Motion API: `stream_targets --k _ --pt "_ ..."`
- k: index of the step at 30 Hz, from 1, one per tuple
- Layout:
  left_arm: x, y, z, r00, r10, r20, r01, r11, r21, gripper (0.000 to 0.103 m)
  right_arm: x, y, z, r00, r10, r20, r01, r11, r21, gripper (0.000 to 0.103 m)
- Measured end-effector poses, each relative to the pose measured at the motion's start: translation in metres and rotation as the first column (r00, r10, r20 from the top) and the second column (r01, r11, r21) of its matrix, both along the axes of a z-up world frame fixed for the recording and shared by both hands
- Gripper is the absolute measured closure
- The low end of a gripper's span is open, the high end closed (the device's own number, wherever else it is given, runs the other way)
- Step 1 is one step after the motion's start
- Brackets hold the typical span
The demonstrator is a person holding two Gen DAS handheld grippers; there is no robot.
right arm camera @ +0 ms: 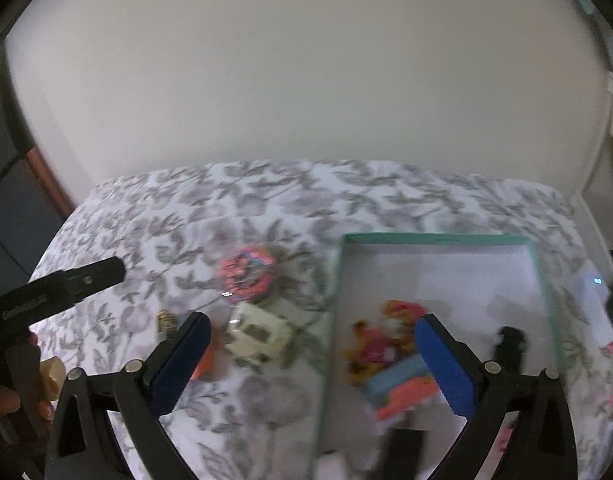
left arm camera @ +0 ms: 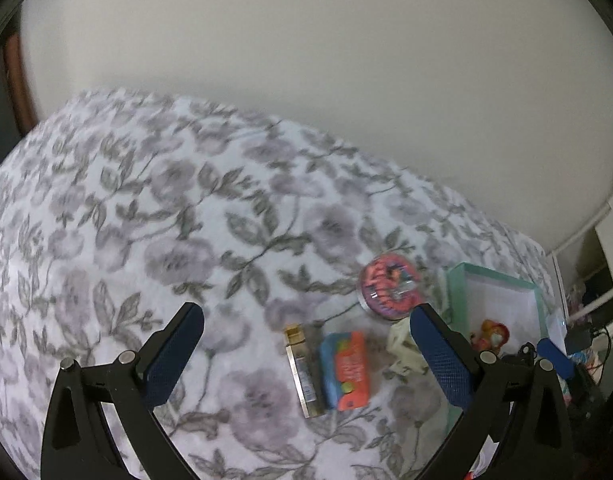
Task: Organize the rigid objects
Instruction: 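Move both open tools from the tray back to the toy pile, then grasp the gold harmonica with the left tool while the right tool grasps the orange-blue toy viewer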
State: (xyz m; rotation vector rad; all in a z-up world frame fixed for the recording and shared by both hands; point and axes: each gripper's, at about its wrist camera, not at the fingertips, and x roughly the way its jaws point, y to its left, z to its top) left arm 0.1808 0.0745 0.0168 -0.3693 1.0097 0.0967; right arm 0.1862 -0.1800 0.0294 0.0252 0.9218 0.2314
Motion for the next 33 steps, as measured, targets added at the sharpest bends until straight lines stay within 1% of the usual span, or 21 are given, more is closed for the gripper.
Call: stream_targets --k 2,5,10,12,18,20,23,24,27,28,29,30,31,33 --pt "0.001 0.007 -0.010 0.999 0.015 -0.034 -0.016 1.000 -0.018 0.000 0.000 0.014 -0.007 0.999 0.030 -0.017 -0.030 1.000 0.003 0.000" --pt "0.003 0.009 -0.023 0.997 0.015 -0.081 -0.017 1.000 -0.019 0.000 -0.002 0.036 -0.020 0.996 0.072 -0.043 -0.072 0.997 0.003 0.000" --pt "0.005 0.009 -0.045 0.990 0.003 -0.143 -0.004 1.000 -0.002 0.001 -0.004 0.064 -0.041 0.989 0.123 -0.084 -0.125 0.992 -0.014 0.012" --pt "0.006 0.010 -0.052 0.987 -0.001 -0.160 0.001 1.000 -0.004 0.001 -0.003 0.070 -0.048 0.987 0.128 -0.098 -0.130 0.991 -0.014 0.014" --pt "0.008 0.008 -0.070 0.979 -0.022 -0.204 0.018 1.000 -0.022 0.001 -0.003 0.088 -0.063 0.981 0.149 -0.128 -0.153 0.988 -0.023 0.025" --pt "0.009 0.006 -0.074 0.977 -0.034 -0.211 0.029 0.999 -0.029 0.001 -0.003 0.094 -0.065 0.979 0.154 -0.131 -0.160 0.986 -0.036 0.026" --pt "0.010 0.003 -0.080 0.973 -0.047 -0.224 0.041 0.999 -0.033 0.012 -0.004 0.099 -0.067 0.980 0.156 -0.125 -0.165 0.984 -0.063 0.033" --pt "0.010 0.003 -0.081 0.974 -0.047 -0.223 0.038 0.998 -0.047 0.015 -0.004 0.100 -0.067 0.981 0.152 -0.123 -0.161 0.985 -0.068 0.036" --pt "0.010 0.003 -0.086 0.970 -0.049 -0.237 0.036 0.998 -0.059 0.017 -0.003 0.102 -0.067 0.979 0.162 -0.127 -0.173 0.982 -0.074 0.052" --pt "0.010 0.002 -0.086 0.970 -0.053 -0.237 0.041 0.998 -0.056 0.020 -0.003 0.103 -0.067 0.977 0.168 -0.132 -0.178 0.982 -0.069 0.052" --pt "0.010 0.001 -0.087 0.970 -0.059 -0.237 0.047 0.997 -0.054 0.029 -0.004 0.104 -0.067 0.976 0.173 -0.135 -0.184 0.981 -0.068 0.052" --pt "0.010 -0.001 -0.088 0.969 -0.063 -0.239 0.054 0.997 -0.046 0.033 -0.004 0.106 -0.068 0.973 0.183 -0.138 -0.194 0.979 -0.069 0.052" --pt "0.009 -0.002 -0.088 0.969 -0.066 -0.239 0.058 0.998 -0.039 0.034 -0.004 0.107 -0.069 0.972 0.187 -0.142 -0.198 0.978 -0.068 0.052" --pt "0.009 -0.004 -0.087 0.969 -0.078 -0.236 0.070 0.997 -0.038 0.044 -0.005 0.109 -0.071 0.970 0.195 -0.148 -0.205 0.977 -0.059 0.055"
